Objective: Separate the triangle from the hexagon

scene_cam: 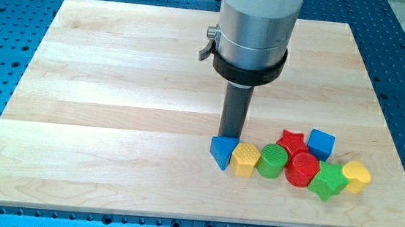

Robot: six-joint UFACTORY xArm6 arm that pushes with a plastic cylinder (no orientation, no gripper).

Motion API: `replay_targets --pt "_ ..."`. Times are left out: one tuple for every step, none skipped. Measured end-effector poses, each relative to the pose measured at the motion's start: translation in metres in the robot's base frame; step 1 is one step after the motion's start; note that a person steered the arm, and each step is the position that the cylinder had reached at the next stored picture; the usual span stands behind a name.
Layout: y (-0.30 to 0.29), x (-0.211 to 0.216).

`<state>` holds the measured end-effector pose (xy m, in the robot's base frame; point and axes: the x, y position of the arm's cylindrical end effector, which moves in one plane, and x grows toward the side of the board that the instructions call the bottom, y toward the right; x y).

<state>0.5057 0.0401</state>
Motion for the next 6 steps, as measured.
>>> replay_targets --pt "-0.050 0.013" --pt "-0.073 0.041" --pt "-0.042 0.044" --pt "-0.013 0.044" --pt "0.016 0.044" --pt "0.016 0.044"
